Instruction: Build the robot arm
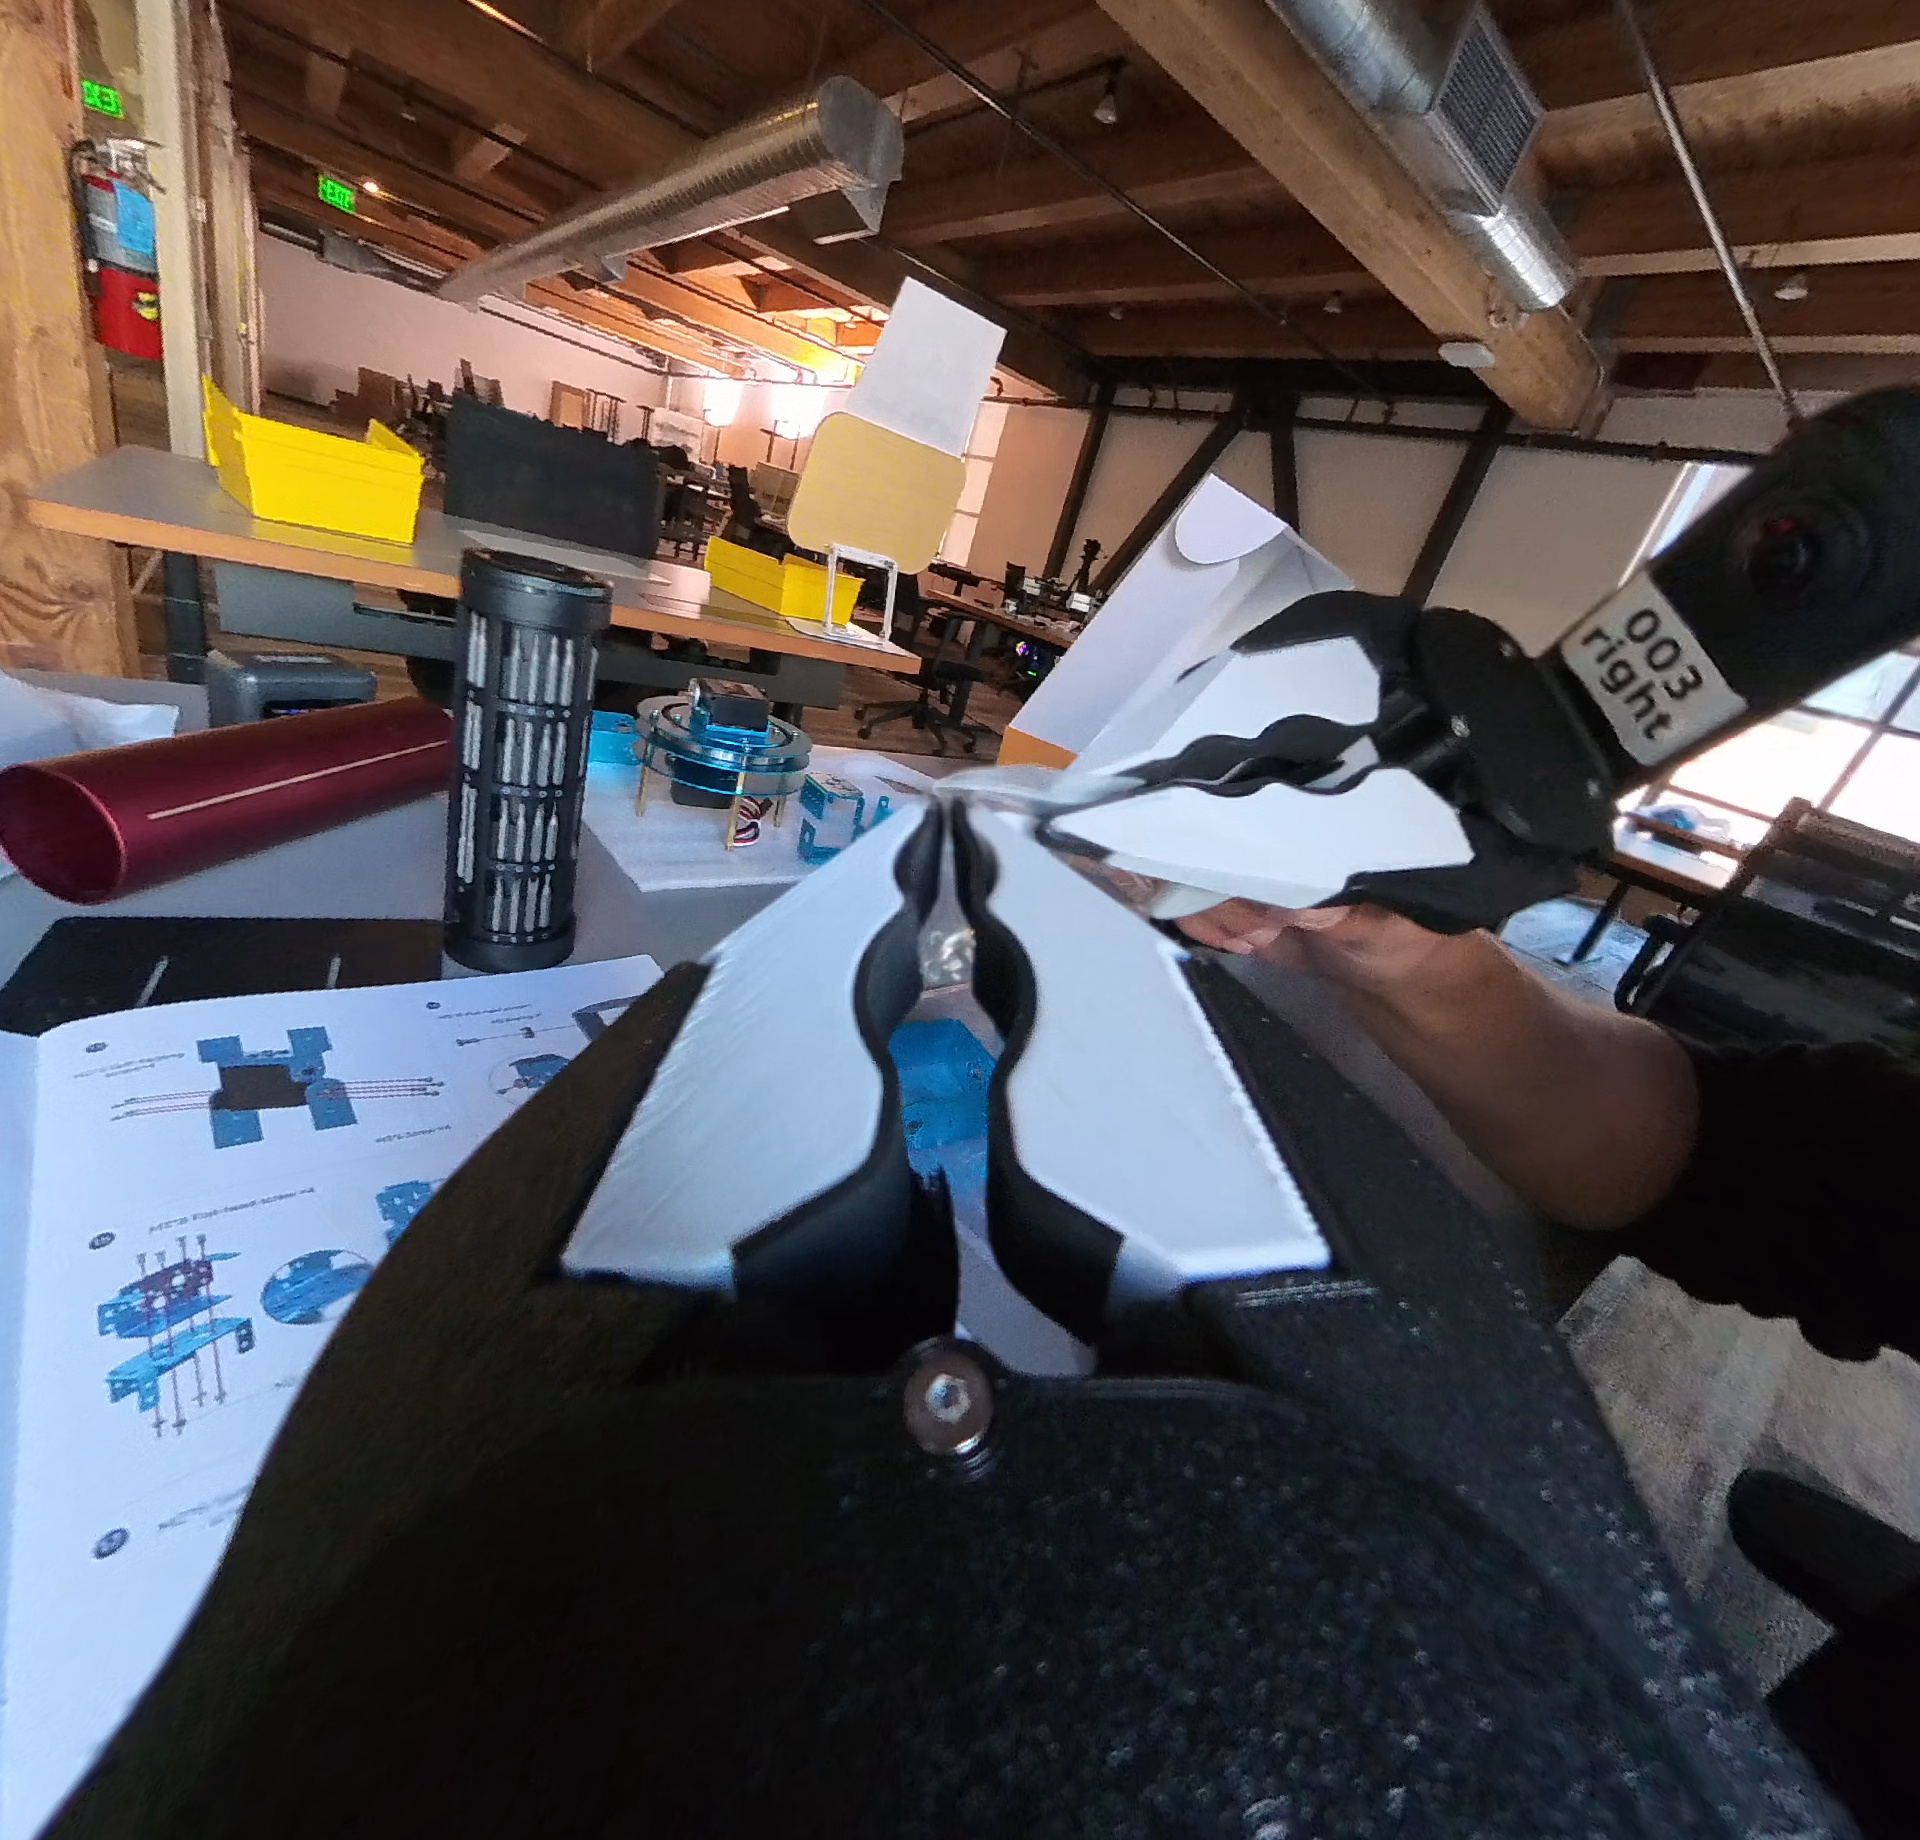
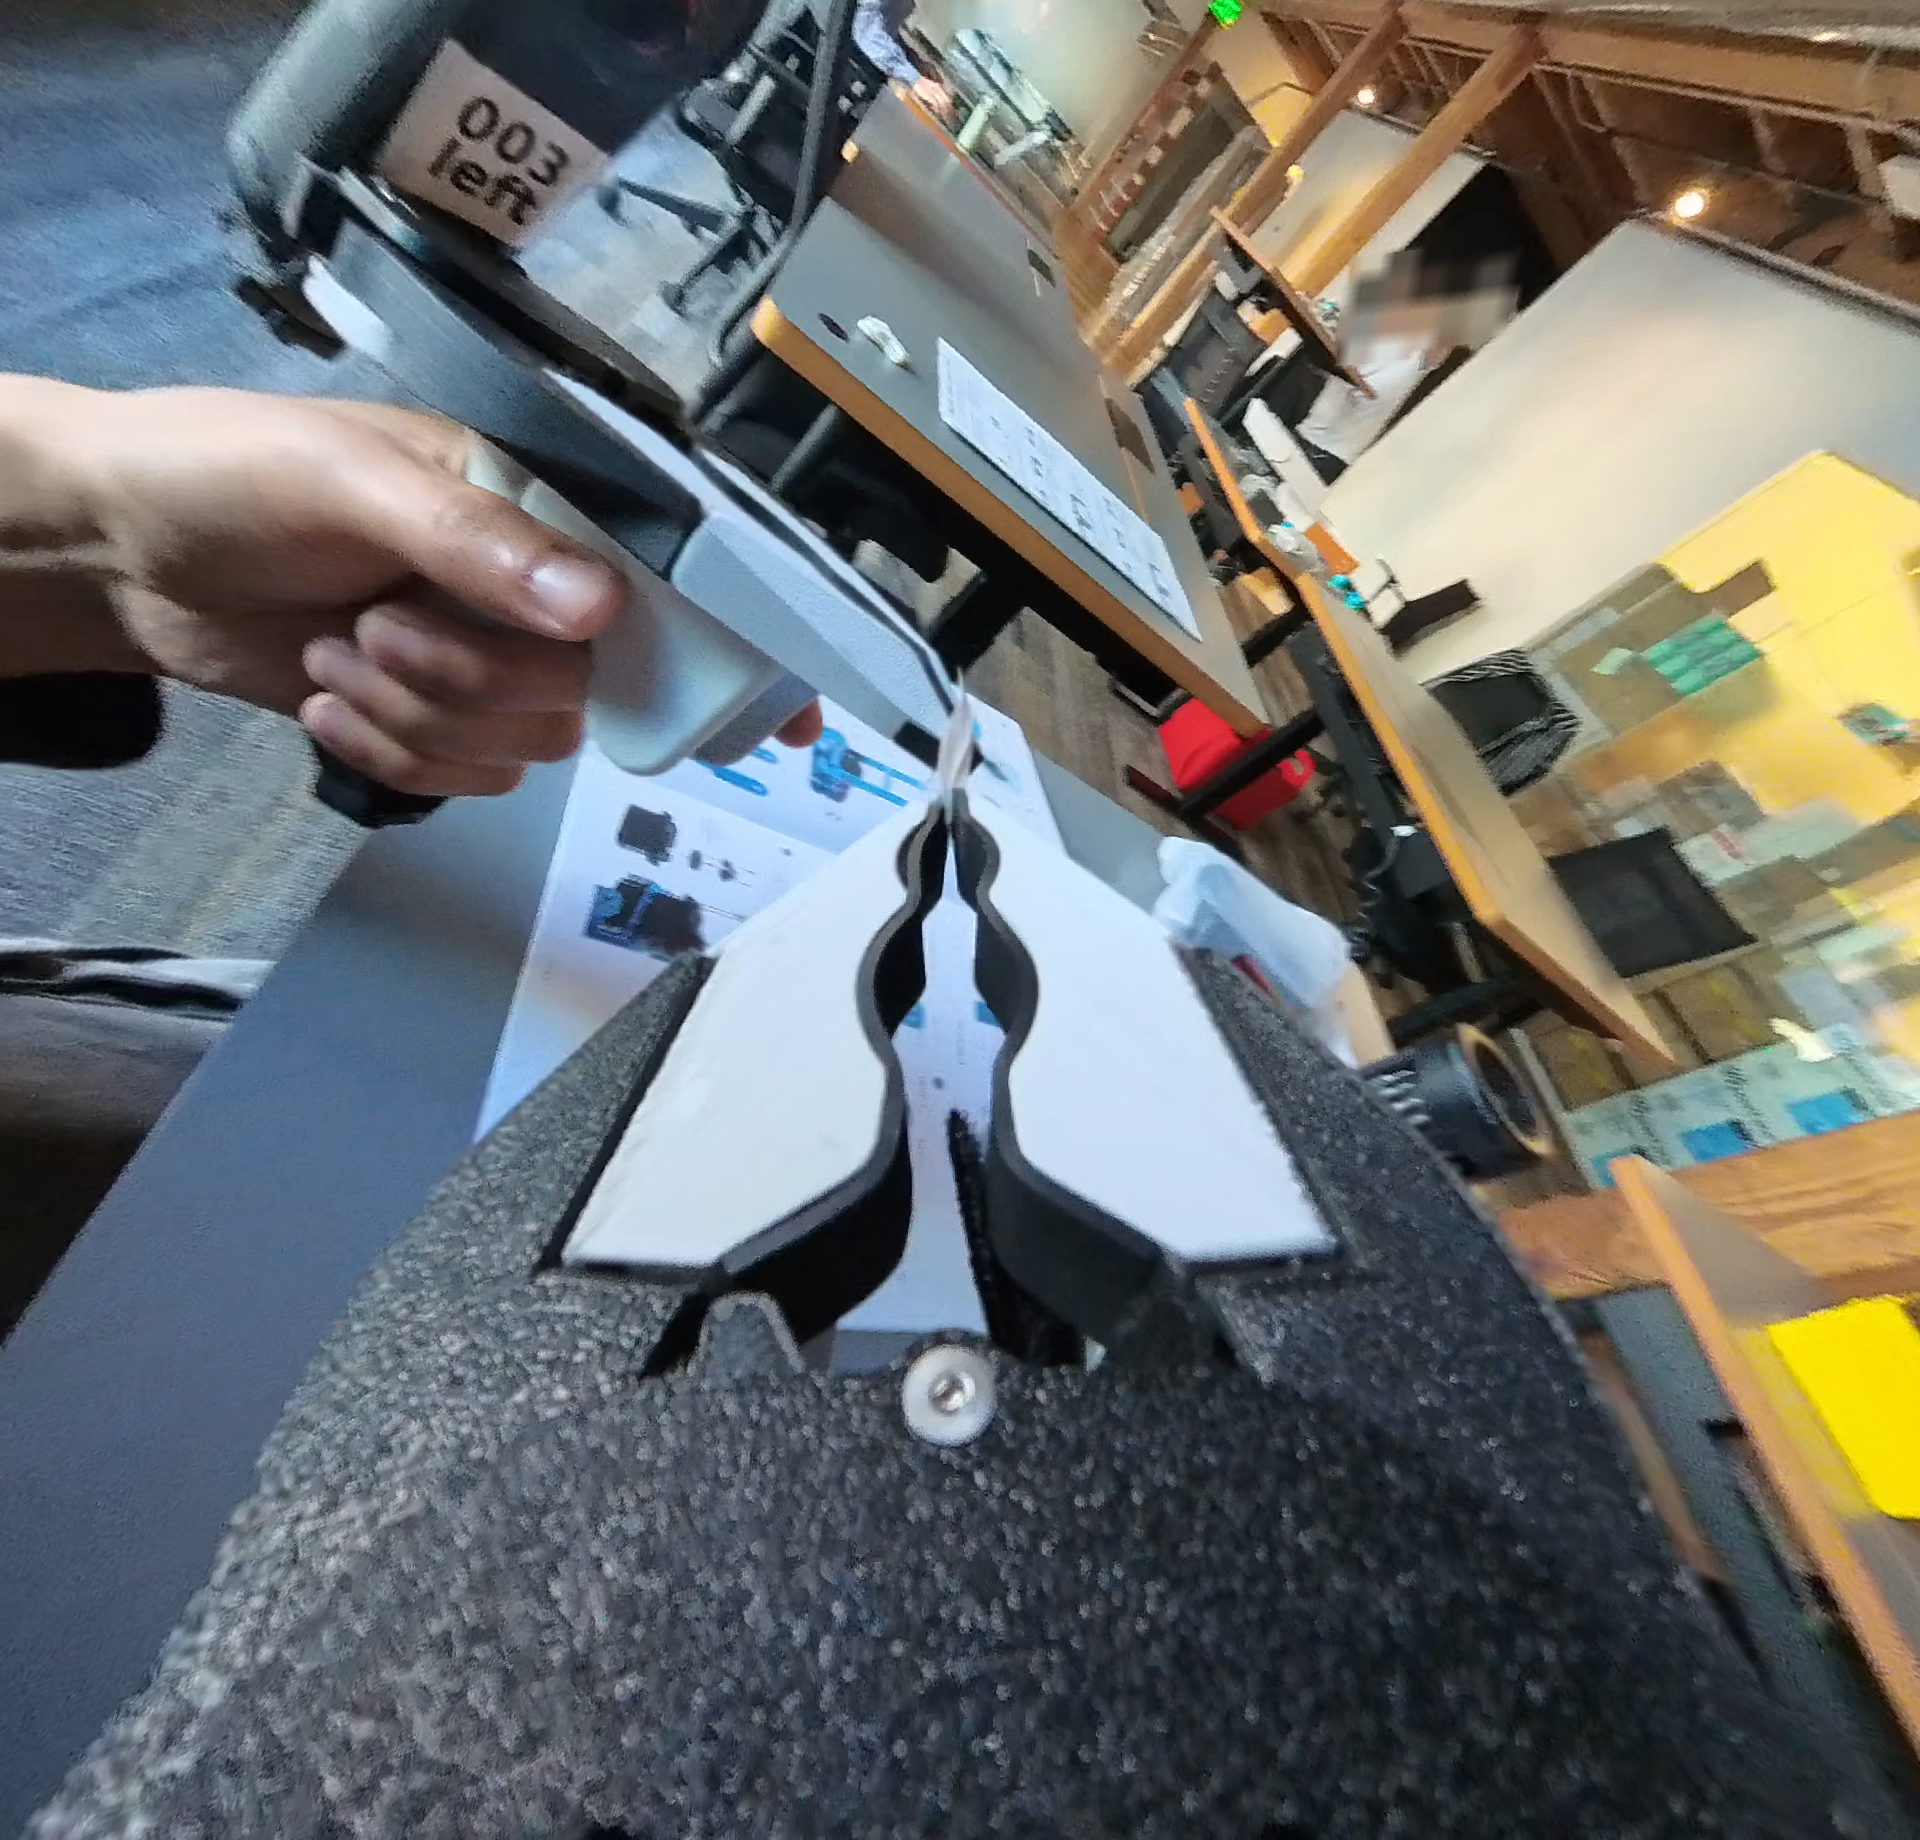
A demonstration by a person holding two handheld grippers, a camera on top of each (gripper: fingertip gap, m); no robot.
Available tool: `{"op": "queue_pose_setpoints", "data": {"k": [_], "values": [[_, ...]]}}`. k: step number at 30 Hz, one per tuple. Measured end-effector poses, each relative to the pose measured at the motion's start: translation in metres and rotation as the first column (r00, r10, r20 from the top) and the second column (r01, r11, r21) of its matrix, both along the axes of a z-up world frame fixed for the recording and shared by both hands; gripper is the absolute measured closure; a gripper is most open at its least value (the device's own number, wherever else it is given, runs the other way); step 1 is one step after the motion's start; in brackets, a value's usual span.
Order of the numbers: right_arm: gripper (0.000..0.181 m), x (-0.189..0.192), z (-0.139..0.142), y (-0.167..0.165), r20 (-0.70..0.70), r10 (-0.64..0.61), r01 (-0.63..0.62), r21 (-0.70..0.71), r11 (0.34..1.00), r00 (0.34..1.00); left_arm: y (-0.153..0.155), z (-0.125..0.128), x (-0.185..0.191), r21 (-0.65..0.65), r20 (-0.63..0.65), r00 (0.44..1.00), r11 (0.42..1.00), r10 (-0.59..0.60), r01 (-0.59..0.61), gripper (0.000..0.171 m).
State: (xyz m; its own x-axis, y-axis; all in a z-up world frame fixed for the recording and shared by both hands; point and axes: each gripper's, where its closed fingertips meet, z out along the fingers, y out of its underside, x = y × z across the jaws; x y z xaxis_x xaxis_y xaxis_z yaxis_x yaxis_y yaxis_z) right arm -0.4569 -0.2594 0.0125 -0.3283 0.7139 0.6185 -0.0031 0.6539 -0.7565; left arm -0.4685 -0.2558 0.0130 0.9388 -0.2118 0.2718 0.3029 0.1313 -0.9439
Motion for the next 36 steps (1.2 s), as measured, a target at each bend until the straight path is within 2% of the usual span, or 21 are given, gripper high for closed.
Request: {"op": "queue_pose_setpoints", "data": {"k": [3, 5, 6, 8, 12, 14, 15, 16, 18, 21, 24, 27, 28, 34, 36], "values": [[0.176, 0.010, -0.002, -0.018, 0.071, 0.158, -0.146, -0.151, 0.978, 0.985, -0.010, 0.006, 0.011, 0.059, -0.056, 0.995, 0.994, -0.086, 0.090, 0.171], [0.166, 0.024, -0.006, -0.035, 0.154, 0.322, -0.266, -0.301, 0.916, 0.934, -0.021, 0.010, 0.023, 0.111, -0.072, 0.976, 0.971, -0.203, 0.210, 0.171], [0.167, 0.032, -0.007, -0.042, 0.184, 0.396, -0.312, -0.365, 0.877, 0.899, -0.028, 0.013, 0.029, 0.145, -0.076, 0.963, 0.953, -0.258, 0.267, 0.171], [0.163, 0.042, -0.004, -0.049, 0.188, 0.492, -0.372, -0.445, 0.814, 0.850, -0.041, 0.019, 0.036, 0.213, -0.070, 0.931, 0.906, -0.358, 0.365, 0.171], [0.141, 0.044, -0.004, -0.046, 0.145, 0.487, -0.404, -0.385, 0.830, 0.861, -0.044, 0.012, 0.041, 0.200, -0.018, 0.883, 0.863, -0.469, 0.463, 0.171], [0.121, 0.048, -0.011, -0.047, 0.169, 0.490, -0.416, -0.338, 0.844, 0.856, -0.037, 0.001, 0.044, 0.147, 0.010, 0.871, 0.862, -0.492, 0.485, 0.171], [0.124, 0.049, -0.017, -0.046, 0.187, 0.486, -0.419, -0.306, 0.854, 0.854, -0.032, -0.004, 0.044, 0.118, 0.021, 0.870, 0.865, -0.493, 0.487, 0.171], [0.137, 0.051, -0.020, -0.044, 0.188, 0.480, -0.420, -0.286, 0.861, 0.857, -0.031, -0.008, 0.049, 0.099, 0.028, 0.856, 0.853, -0.516, 0.512, 0.171], [0.139, 0.057, -0.018, -0.045, 0.142, 0.515, -0.456, -0.312, 0.833, 0.845, -0.035, -0.008, 0.057, 0.116, 0.052, 0.812, 0.811, -0.582, 0.574, 0.171], [0.126, 0.067, -0.008, -0.048, 0.104, 0.618, -0.520, -0.442, 0.731, 0.779, -0.044, -0.010, 0.071, 0.142, 0.061, 0.728, 0.728, -0.683, 0.671, 0.171], [0.136, 0.081, -0.007, -0.056, 0.118, 0.731, -0.572, -0.544, 0.613, 0.672, -0.051, -0.012, 0.085, 0.147, 0.043, 0.665, 0.663, -0.745, 0.734, 0.171], [0.118, 0.083, -0.024, -0.062, 0.210, 0.760, -0.547, -0.579, 0.604, 0.616, -0.053, -0.020, 0.099, 0.099, 0.009, 0.634, 0.632, -0.773, 0.769, 0.171], [0.117, 0.085, -0.027, -0.064, 0.230, 0.772, -0.543, -0.594, 0.594, 0.593, -0.053, -0.022, 0.102, 0.088, 0.003, 0.629, 0.627, -0.777, 0.774, 0.171], [0.133, 0.092, -0.019, -0.064, 0.171, 0.795, -0.595, -0.577, 0.560, 0.582, -0.056, -0.020, 0.101, 0.097, 0.025, 0.612, 0.612, -0.790, 0.785, 0.171], [0.133, 0.093, -0.021, -0.065, 0.187, 0.793, -0.597, -0.564, 0.570, 0.580, -0.057, -0.022, 0.101, 0.085, 0.025, 0.604, 0.604, -0.796, 0.792, 0.171]]}}
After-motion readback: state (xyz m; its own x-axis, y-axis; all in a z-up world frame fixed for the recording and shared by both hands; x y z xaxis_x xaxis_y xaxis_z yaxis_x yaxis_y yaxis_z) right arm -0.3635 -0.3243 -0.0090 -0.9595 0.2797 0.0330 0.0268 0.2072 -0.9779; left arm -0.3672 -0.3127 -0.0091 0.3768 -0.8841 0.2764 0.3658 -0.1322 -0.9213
